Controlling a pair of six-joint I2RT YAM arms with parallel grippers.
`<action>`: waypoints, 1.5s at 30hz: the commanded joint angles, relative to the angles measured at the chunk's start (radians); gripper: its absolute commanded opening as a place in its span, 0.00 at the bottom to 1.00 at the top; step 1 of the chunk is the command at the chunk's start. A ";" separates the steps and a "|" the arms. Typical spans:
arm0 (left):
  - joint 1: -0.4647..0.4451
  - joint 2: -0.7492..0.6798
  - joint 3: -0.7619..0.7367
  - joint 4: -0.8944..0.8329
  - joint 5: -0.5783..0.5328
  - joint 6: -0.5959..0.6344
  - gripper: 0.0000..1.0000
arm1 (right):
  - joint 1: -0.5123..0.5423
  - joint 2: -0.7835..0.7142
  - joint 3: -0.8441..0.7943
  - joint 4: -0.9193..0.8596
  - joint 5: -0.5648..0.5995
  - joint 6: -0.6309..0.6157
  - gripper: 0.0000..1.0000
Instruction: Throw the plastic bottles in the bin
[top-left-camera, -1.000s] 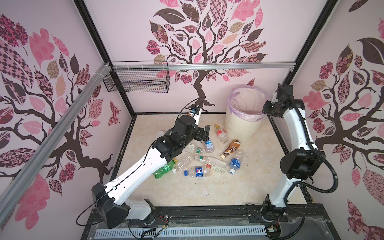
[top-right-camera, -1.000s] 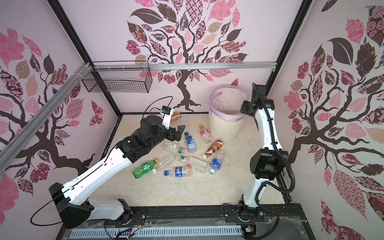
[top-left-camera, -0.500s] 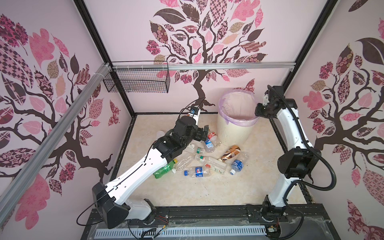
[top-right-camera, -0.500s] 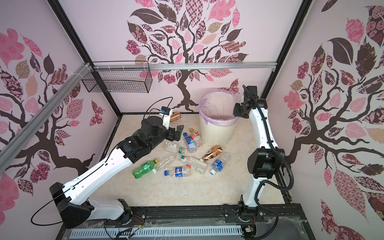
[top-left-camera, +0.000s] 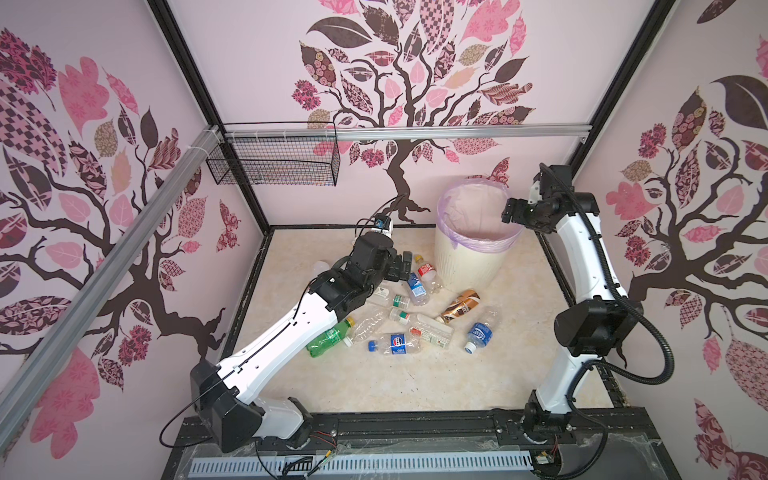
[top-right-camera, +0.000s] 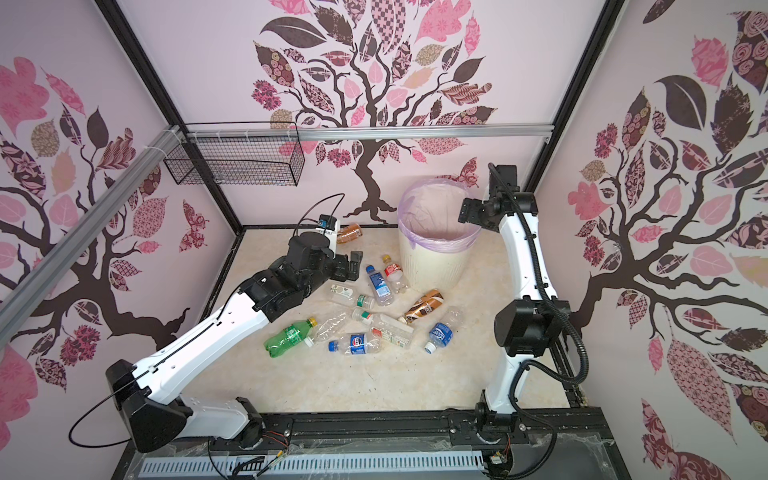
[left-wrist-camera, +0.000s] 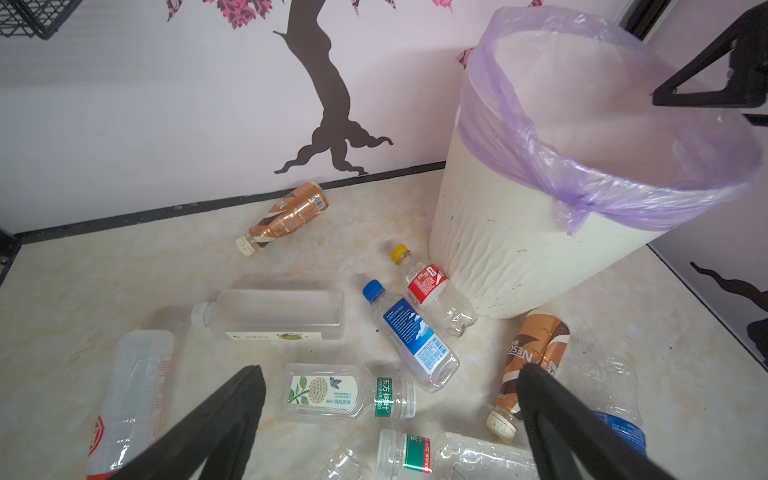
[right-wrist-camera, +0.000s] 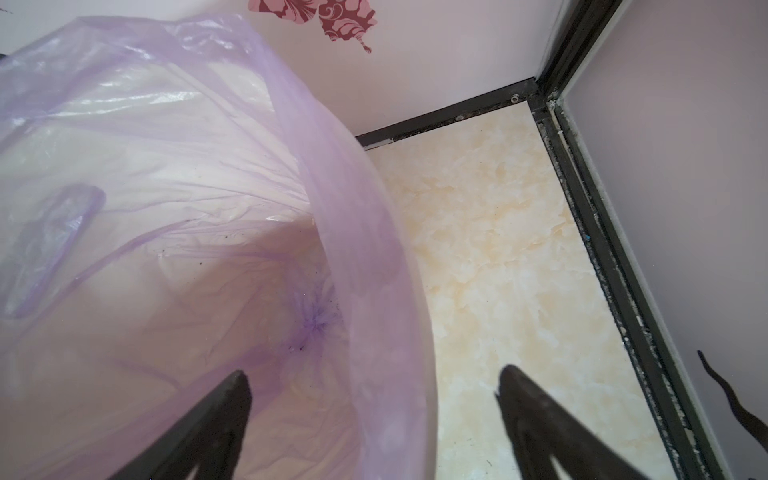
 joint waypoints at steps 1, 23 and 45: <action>0.033 -0.002 -0.013 -0.034 0.003 -0.045 0.99 | 0.003 -0.032 0.059 -0.001 0.032 0.034 0.99; 0.154 -0.002 0.059 -0.288 0.028 -0.141 0.98 | 0.407 -0.406 -0.237 0.290 0.179 -0.050 1.00; 0.660 0.294 0.167 -0.269 0.652 -0.258 0.98 | 0.900 -0.155 -0.430 0.665 0.776 -0.499 1.00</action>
